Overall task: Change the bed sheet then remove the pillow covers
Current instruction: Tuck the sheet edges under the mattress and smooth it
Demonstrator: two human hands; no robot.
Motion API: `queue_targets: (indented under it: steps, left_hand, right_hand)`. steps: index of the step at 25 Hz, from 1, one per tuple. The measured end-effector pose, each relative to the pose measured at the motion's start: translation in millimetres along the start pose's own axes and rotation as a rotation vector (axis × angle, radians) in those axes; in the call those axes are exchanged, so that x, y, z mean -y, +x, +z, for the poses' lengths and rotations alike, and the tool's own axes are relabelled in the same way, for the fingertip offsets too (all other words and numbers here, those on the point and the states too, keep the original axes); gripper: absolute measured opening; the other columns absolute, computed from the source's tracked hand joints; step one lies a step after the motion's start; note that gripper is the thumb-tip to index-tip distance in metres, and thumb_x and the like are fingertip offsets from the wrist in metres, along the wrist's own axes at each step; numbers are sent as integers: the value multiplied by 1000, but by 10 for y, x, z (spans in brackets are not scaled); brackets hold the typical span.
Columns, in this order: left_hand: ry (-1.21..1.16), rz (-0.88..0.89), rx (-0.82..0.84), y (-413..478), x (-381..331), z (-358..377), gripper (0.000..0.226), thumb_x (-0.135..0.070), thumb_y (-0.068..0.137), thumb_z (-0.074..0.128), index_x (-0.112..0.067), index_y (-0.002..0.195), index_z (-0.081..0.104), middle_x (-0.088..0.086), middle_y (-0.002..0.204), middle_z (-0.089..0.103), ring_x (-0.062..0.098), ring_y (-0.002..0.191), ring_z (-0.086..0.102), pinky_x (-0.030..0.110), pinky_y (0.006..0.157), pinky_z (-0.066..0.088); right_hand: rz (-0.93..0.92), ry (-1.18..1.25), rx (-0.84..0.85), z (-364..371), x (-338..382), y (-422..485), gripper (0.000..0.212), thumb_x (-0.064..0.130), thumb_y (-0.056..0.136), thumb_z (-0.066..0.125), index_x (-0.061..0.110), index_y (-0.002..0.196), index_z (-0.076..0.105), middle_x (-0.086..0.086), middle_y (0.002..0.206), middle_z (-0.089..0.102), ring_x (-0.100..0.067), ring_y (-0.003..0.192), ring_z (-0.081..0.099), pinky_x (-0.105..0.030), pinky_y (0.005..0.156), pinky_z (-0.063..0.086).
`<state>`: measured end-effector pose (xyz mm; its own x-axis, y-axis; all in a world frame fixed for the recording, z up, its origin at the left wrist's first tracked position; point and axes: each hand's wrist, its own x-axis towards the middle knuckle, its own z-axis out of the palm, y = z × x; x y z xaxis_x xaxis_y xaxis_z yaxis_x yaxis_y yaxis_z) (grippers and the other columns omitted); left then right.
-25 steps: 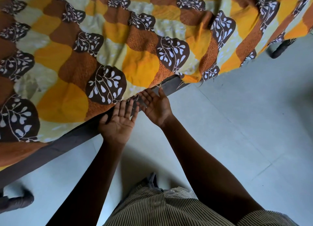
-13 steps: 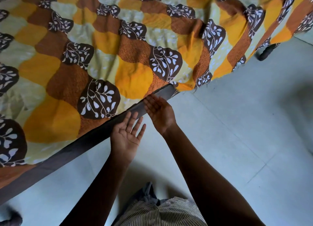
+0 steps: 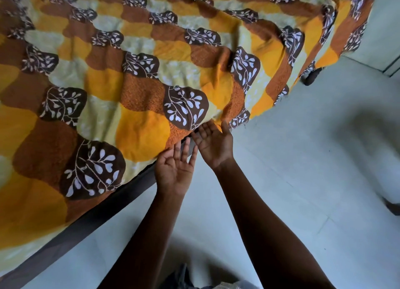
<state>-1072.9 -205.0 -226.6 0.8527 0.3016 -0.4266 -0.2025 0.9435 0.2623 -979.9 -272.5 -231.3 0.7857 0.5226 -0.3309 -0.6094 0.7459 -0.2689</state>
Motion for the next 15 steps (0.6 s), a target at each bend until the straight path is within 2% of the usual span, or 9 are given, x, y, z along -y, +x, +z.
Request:
queue_targets:
  steps: [2,3,5,6,8,11,13,15]
  left_hand:
    - [3,-18,87,28,-28,-70,51,-5,60,71,-3,110,66,10,118,65,29,117,57,50,92,50]
    - [7,-27,111,39,-34,-100,56,-5,52,76,-3,107,68,10,118,65,30,112,60,50,90,49]
    - [32,-7,81,56,-29,-126,46,-11,66,66,-5,112,64,10,119,65,29,108,63,49,88,49]
    - [68,17,25,70,-21,-124,36,-13,79,53,-8,114,60,9,120,64,29,109,62,47,88,50]
    - [204,57,-102,104,26,-103,32,-19,95,33,-11,118,54,7,126,58,26,113,57,43,89,51]
    - [444,41,-196,132,268,-40,34,-26,100,33,-13,126,50,7,132,54,24,113,56,37,88,49]
    - [492,-5,-216,155,517,-5,38,-30,100,36,-12,133,45,8,135,52,26,119,53,38,90,47]
    - [495,-21,-230,222,744,45,41,-30,99,39,-13,137,41,9,140,47,27,126,47,41,94,44]
  right_hand:
    - [6,30,28,64,-9,133,50,47,98,27,11,127,44,-7,121,55,-21,115,53,-33,94,42]
    - [5,41,9,96,-11,205,49,47,98,26,11,124,46,-5,114,58,-19,106,56,-31,91,43]
    - [-10,15,-33,122,-11,267,47,44,99,27,12,127,46,-3,110,59,-17,99,57,-29,86,45]
    - [-19,-44,-45,97,-8,248,46,41,100,29,11,131,45,-3,112,60,-17,101,57,-28,87,46]
    - [-32,-197,-103,-12,50,108,41,28,99,38,7,133,46,-5,113,61,-16,103,58,-28,91,47]
    - [-98,-332,-222,-242,304,-149,26,15,97,45,11,120,57,-2,100,65,-15,96,61,-28,89,47]
    - [-102,-389,-254,-359,543,-265,20,16,97,45,18,107,61,-1,99,65,-14,95,61,-26,85,48]
    - [-72,-478,-264,-433,769,-334,20,19,97,45,20,108,61,-1,104,64,-14,97,61,-25,81,49]
